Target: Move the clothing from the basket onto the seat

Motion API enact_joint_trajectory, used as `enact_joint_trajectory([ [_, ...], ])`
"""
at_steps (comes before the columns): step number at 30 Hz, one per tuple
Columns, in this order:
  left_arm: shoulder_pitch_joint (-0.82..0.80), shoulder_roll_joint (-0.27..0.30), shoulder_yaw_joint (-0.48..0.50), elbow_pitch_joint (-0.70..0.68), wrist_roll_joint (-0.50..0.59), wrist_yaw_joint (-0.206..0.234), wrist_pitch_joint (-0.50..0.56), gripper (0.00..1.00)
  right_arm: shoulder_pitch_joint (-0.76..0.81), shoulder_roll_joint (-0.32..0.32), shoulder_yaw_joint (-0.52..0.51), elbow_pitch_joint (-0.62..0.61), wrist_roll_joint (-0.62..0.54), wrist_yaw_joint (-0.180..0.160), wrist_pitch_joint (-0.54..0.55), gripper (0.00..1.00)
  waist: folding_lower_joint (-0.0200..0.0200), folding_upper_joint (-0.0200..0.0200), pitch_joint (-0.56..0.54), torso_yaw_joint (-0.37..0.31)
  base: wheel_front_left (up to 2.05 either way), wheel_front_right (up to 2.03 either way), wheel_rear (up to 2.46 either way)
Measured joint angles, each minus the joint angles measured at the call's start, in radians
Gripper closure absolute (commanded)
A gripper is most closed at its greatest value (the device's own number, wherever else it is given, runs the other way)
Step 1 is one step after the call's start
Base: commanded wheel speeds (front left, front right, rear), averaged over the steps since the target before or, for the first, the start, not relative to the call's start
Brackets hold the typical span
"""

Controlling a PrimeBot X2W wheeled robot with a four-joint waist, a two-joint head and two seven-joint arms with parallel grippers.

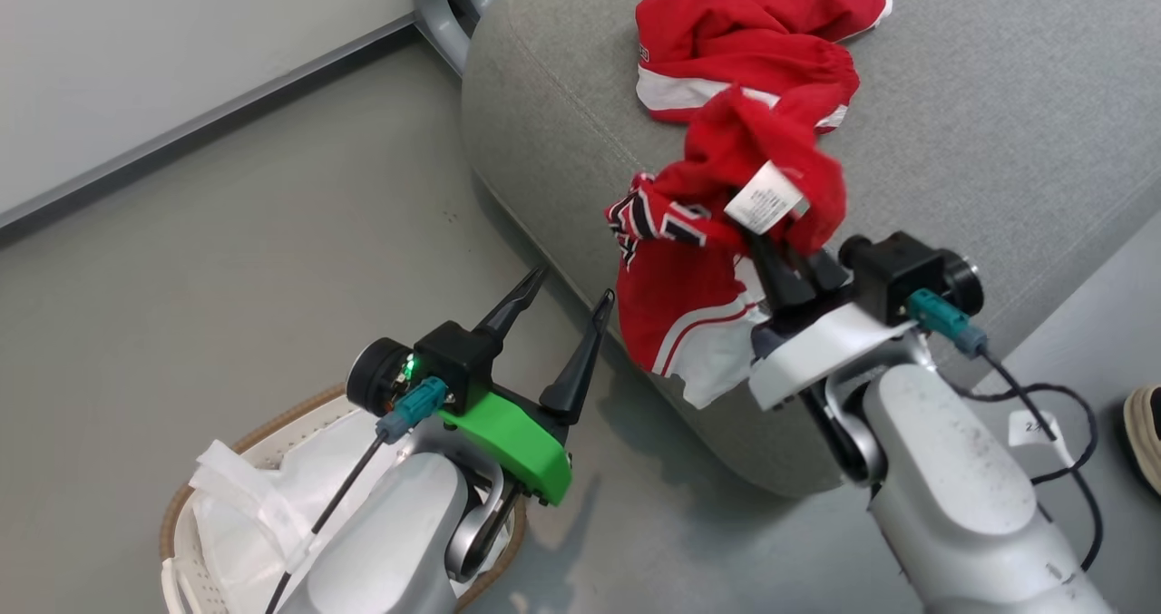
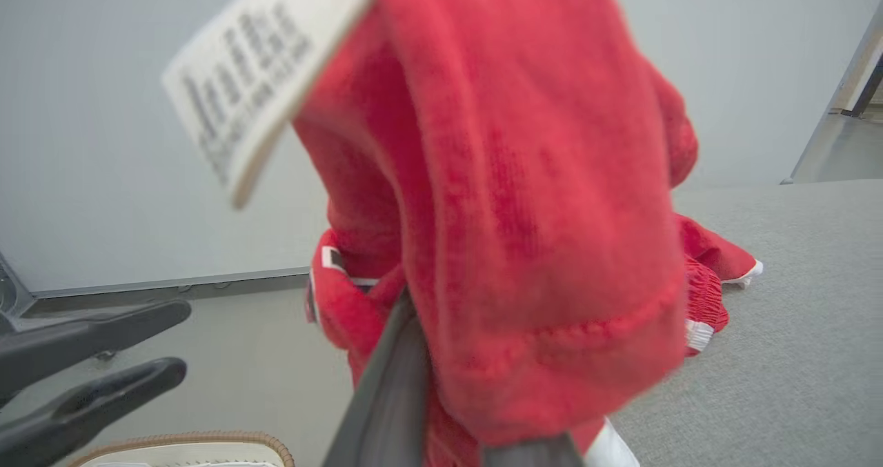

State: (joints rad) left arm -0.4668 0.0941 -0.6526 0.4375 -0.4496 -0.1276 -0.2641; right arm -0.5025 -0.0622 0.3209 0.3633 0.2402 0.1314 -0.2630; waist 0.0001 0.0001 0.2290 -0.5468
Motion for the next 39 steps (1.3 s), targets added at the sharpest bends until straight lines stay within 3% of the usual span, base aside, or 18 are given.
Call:
enact_joint_trajectory([
  [11,0.001,0.030,0.021,0.006,0.008,0.000,0.000,0.00,-0.256,-0.137,-0.065,0.048,-0.023,0.000,0.000,1.00,0.0000,0.0000,0.063,0.007,0.00,0.00,0.00],
  [25,-0.090,0.069,0.006,0.018,0.028,0.000,0.000,0.00,-0.602,-0.351,-0.295,0.213,-0.090,0.000,0.000,1.00,0.0001,0.0000,0.218,0.083,0.00,0.00,0.00],
  [30,-0.135,0.076,0.001,0.018,0.033,0.000,0.000,0.00,-0.646,-0.382,-0.374,0.304,-0.131,0.000,0.000,1.00,0.0001,0.0000,0.287,0.118,0.00,0.00,0.00],
  [39,-0.170,0.080,0.004,0.019,0.040,0.000,0.000,0.00,-0.643,-0.363,-0.490,0.390,-0.180,0.000,0.000,1.00,0.0001,0.0000,0.394,0.185,0.00,0.00,0.00],
])
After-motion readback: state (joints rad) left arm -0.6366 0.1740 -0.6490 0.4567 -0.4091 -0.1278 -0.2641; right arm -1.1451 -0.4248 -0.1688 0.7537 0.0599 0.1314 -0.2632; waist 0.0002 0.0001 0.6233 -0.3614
